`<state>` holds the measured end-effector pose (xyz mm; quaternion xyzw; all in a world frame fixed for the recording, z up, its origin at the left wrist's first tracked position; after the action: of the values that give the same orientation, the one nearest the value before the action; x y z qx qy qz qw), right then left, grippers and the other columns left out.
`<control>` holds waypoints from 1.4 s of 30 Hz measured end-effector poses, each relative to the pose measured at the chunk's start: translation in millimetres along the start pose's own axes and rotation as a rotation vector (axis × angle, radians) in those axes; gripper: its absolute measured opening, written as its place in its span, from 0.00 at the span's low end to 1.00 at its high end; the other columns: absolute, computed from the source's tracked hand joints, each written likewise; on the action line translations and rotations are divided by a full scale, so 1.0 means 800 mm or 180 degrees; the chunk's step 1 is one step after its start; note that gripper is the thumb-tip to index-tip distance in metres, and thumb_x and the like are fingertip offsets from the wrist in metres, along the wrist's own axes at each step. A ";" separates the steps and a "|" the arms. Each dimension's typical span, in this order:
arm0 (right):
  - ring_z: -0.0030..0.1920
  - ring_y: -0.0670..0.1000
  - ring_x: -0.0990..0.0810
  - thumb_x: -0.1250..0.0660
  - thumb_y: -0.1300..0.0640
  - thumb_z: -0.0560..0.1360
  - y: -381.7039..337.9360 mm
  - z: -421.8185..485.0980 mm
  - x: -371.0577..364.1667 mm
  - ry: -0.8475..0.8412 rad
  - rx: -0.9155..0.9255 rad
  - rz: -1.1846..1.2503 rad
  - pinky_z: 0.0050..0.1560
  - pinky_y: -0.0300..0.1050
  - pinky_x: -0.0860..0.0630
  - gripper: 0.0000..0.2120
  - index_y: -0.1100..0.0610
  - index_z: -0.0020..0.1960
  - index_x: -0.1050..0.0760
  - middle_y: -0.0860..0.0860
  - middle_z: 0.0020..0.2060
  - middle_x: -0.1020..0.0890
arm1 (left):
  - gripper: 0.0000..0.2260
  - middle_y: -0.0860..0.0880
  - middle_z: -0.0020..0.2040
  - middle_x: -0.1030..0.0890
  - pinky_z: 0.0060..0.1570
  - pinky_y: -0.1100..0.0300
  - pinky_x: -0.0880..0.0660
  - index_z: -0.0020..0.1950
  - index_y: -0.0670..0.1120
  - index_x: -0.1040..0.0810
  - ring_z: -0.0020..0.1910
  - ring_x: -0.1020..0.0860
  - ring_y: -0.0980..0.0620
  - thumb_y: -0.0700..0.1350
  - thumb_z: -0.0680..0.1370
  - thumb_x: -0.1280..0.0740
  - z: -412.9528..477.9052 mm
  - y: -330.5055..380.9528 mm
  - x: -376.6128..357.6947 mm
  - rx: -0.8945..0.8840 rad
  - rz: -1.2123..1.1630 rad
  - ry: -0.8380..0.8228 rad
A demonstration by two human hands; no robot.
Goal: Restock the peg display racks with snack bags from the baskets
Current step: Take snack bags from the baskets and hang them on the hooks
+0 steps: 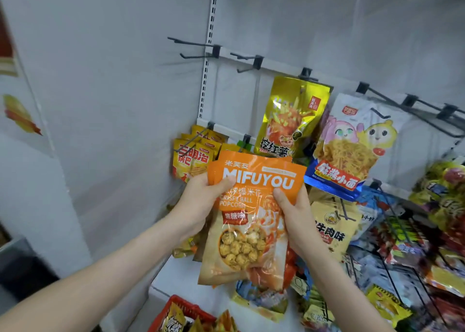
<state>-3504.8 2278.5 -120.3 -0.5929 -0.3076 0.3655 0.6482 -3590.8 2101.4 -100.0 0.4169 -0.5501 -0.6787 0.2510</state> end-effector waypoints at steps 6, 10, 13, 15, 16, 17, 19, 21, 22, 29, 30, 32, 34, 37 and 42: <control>0.51 0.56 0.17 0.33 0.57 0.77 -0.019 0.033 0.041 0.0406 0.0087 0.0264 0.56 0.62 0.22 0.09 0.53 0.57 0.24 0.53 0.52 0.16 | 0.09 0.46 0.51 0.15 0.50 0.51 0.21 0.57 0.45 0.22 0.50 0.17 0.47 0.43 0.78 0.33 0.022 0.013 -0.044 0.0084 -0.0007 -0.0127; 0.51 0.55 0.17 0.33 0.58 0.76 -0.024 0.046 0.061 0.0385 0.0125 0.0207 0.55 0.59 0.21 0.08 0.54 0.55 0.22 0.52 0.50 0.16 | 0.11 0.45 0.53 0.16 0.53 0.48 0.22 0.60 0.44 0.24 0.52 0.17 0.46 0.44 0.79 0.36 0.030 0.004 -0.065 0.0253 -0.0141 -0.0107; 0.50 0.53 0.16 0.34 0.60 0.77 -0.024 0.052 0.068 0.0180 0.0099 0.0191 0.54 0.55 0.20 0.07 0.53 0.54 0.22 0.52 0.51 0.16 | 0.10 0.45 0.53 0.16 0.54 0.47 0.22 0.59 0.43 0.23 0.52 0.17 0.45 0.44 0.79 0.35 0.039 -0.007 -0.068 0.0349 -0.0089 -0.0007; 0.50 0.53 0.16 0.35 0.61 0.77 -0.022 0.053 0.067 0.0038 0.0009 0.0305 0.53 0.53 0.20 0.07 0.55 0.54 0.22 0.53 0.51 0.16 | 0.10 0.44 0.52 0.16 0.54 0.46 0.22 0.59 0.43 0.23 0.51 0.17 0.45 0.43 0.79 0.34 0.045 -0.011 -0.064 0.0399 -0.0012 0.0071; 0.50 0.54 0.16 0.35 0.61 0.77 -0.021 0.054 0.065 0.0001 -0.0031 0.0366 0.53 0.54 0.20 0.07 0.56 0.55 0.22 0.54 0.50 0.15 | 0.10 0.45 0.52 0.16 0.54 0.45 0.22 0.59 0.43 0.23 0.51 0.17 0.45 0.43 0.78 0.34 0.048 -0.011 -0.062 0.0390 0.0061 0.0109; 0.51 0.55 0.16 0.35 0.62 0.78 -0.022 0.056 0.062 -0.0018 -0.0057 0.0420 0.54 0.55 0.21 0.08 0.57 0.55 0.22 0.54 0.50 0.15 | 0.09 0.45 0.51 0.15 0.54 0.45 0.22 0.58 0.44 0.22 0.50 0.17 0.45 0.43 0.78 0.33 0.051 -0.009 -0.058 0.0343 0.0159 0.0164; 0.52 0.57 0.17 0.35 0.62 0.78 -0.028 0.063 0.054 -0.0052 -0.0044 0.0463 0.55 0.57 0.21 0.08 0.59 0.56 0.22 0.55 0.51 0.16 | 0.08 0.47 0.50 0.15 0.52 0.47 0.21 0.56 0.46 0.22 0.49 0.16 0.47 0.44 0.77 0.32 0.059 -0.001 -0.047 0.0118 0.0381 0.0316; 0.51 0.57 0.16 0.35 0.62 0.78 -0.037 0.074 0.044 -0.0106 0.0005 0.0393 0.53 0.57 0.21 0.09 0.59 0.57 0.23 0.55 0.51 0.16 | 0.07 0.49 0.48 0.15 0.46 0.54 0.20 0.55 0.47 0.22 0.46 0.16 0.50 0.44 0.78 0.32 0.067 0.009 -0.034 -0.0119 0.0488 0.0453; 0.50 0.56 0.16 0.35 0.62 0.78 -0.042 0.079 0.038 -0.0137 0.0036 0.0350 0.52 0.55 0.20 0.09 0.59 0.58 0.23 0.55 0.50 0.15 | 0.06 0.50 0.47 0.15 0.44 0.56 0.20 0.54 0.47 0.22 0.45 0.16 0.50 0.45 0.78 0.34 0.072 0.012 -0.026 -0.0176 0.0482 0.0508; 0.48 0.56 0.16 0.35 0.63 0.78 -0.042 0.111 -0.023 -0.0025 0.0174 0.0215 0.50 0.55 0.19 0.07 0.58 0.54 0.22 0.55 0.47 0.15 | 0.13 0.44 0.52 0.16 0.53 0.48 0.22 0.57 0.43 0.21 0.51 0.17 0.45 0.49 0.82 0.40 0.109 0.026 0.039 0.0058 0.0271 0.0478; 0.48 0.57 0.16 0.35 0.63 0.78 -0.039 0.115 -0.030 -0.0011 0.0148 0.0218 0.50 0.56 0.19 0.06 0.58 0.53 0.22 0.56 0.47 0.15 | 0.12 0.44 0.51 0.15 0.50 0.51 0.21 0.57 0.43 0.21 0.50 0.17 0.46 0.48 0.82 0.40 0.113 0.026 0.047 0.0049 0.0284 0.0448; 0.48 0.58 0.16 0.36 0.64 0.78 -0.034 0.120 -0.043 0.0006 0.0127 0.0236 0.50 0.56 0.19 0.06 0.58 0.52 0.21 0.56 0.47 0.15 | 0.11 0.45 0.50 0.15 0.43 0.57 0.20 0.56 0.43 0.21 0.48 0.16 0.48 0.47 0.81 0.39 0.120 0.026 0.058 0.0062 0.0241 0.0385; 0.48 0.58 0.16 0.36 0.65 0.78 -0.027 0.128 -0.062 0.0031 0.0114 0.0266 0.48 0.54 0.19 0.07 0.58 0.51 0.21 0.56 0.46 0.15 | 0.10 0.45 0.50 0.15 0.41 0.58 0.20 0.56 0.43 0.22 0.47 0.16 0.48 0.46 0.81 0.38 0.130 0.026 0.076 0.0143 0.0166 0.0309; 0.49 0.58 0.16 0.38 0.66 0.78 -0.014 0.133 -0.087 -0.0009 0.0038 0.0346 0.49 0.54 0.19 0.08 0.58 0.52 0.21 0.57 0.48 0.15 | 0.11 0.44 0.51 0.15 0.43 0.57 0.20 0.57 0.42 0.22 0.49 0.16 0.47 0.46 0.79 0.37 0.143 0.024 0.099 0.0277 -0.0060 0.0143; 0.50 0.59 0.17 0.37 0.66 0.78 0.009 0.137 -0.104 0.0044 -0.0140 0.0528 0.49 0.53 0.19 0.09 0.62 0.56 0.23 0.59 0.51 0.16 | 0.17 0.42 0.53 0.16 0.46 0.56 0.20 0.59 0.39 0.23 0.51 0.17 0.46 0.47 0.74 0.35 0.157 0.008 0.129 0.0447 -0.0324 -0.0145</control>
<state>-3641.9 2268.2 -113.0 -0.6330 -0.2609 0.4070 0.6046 -3751.6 2084.4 -117.6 0.4453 -0.5801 -0.6595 0.1738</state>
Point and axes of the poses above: each hand's wrist, its own z-axis towards the middle knuckle, its own x-axis out of the back of the hand, y = z × x, the point moved 4 cm from there along z, towards the middle knuckle
